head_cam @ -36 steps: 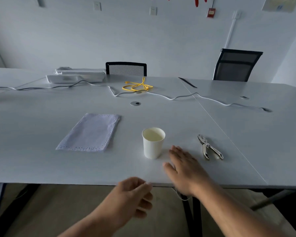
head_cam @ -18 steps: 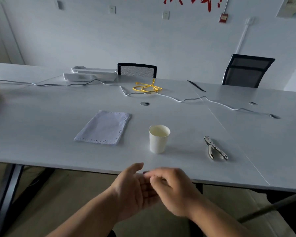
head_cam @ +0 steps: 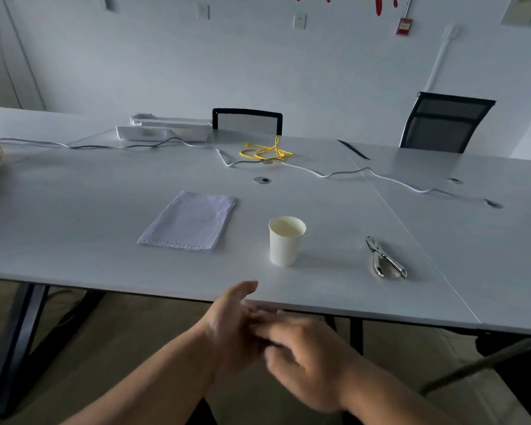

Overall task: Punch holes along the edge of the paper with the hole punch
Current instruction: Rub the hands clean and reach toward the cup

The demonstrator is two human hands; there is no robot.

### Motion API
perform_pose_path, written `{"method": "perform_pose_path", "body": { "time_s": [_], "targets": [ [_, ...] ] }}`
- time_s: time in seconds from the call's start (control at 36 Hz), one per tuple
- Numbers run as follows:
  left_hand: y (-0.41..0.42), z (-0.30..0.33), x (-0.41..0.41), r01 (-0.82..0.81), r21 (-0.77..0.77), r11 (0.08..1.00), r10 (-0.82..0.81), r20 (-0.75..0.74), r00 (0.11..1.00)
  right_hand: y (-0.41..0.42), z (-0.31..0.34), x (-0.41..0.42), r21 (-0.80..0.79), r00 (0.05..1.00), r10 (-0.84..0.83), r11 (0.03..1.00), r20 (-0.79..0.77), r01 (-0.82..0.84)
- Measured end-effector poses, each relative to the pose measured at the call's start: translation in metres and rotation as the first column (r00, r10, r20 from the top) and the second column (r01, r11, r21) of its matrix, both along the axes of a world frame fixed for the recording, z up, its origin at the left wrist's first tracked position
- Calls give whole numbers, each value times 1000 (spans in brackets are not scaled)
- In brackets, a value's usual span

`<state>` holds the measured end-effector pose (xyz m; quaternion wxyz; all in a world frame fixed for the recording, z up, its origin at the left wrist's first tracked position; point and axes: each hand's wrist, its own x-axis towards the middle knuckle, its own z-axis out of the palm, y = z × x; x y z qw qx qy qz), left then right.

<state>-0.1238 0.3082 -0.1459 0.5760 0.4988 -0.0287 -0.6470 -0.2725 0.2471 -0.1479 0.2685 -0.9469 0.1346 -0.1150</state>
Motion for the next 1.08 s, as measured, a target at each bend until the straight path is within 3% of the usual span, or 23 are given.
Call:
{"method": "perform_pose_path", "body": {
  "time_s": [0.11,0.25,0.36,0.47,0.58,0.67,0.75,0.83,0.89,0.97,1.08],
  "targets": [
    [-1,5,-4,3,37,999,-4,31,1000,-43,17,-13,99,920,-364,931,144,352],
    [-1,7,-9,6,46,999,-7,9,1000,-90,13,-24,-75,844,-522,853,-122,517],
    [-3,8,-10,33,24,999,-32,-21,999,-73,-6,-23,-119,892,-443,894,-86,432],
    [-5,10,-10,67,-25,997,-67,-25,997,-44,-6,-15,-15,953,-299,954,-52,298],
    [-5,10,-14,75,-32,997,-76,-19,997,-36,12,-13,312,985,-146,935,-93,168],
    [-9,9,-14,72,-12,997,-73,-12,997,-54,24,-16,451,958,-283,860,34,238],
    [-9,10,-13,58,19,998,-57,-14,998,-77,23,-18,325,895,-438,862,91,389],
    [-8,9,-14,61,21,998,-61,-19,998,-88,13,-20,69,883,-464,881,-65,468],
    [-9,8,-14,61,15,998,-61,-25,998,-81,4,-19,7,896,-428,902,-119,432],
    [-8,7,-13,79,-9,997,-79,-24,997,-57,-6,-16,-11,945,-318,948,-71,318],
    [-6,4,-10,110,-40,993,-110,-17,994,-27,2,-14,135,991,-118,983,-68,126]
  ]
}}
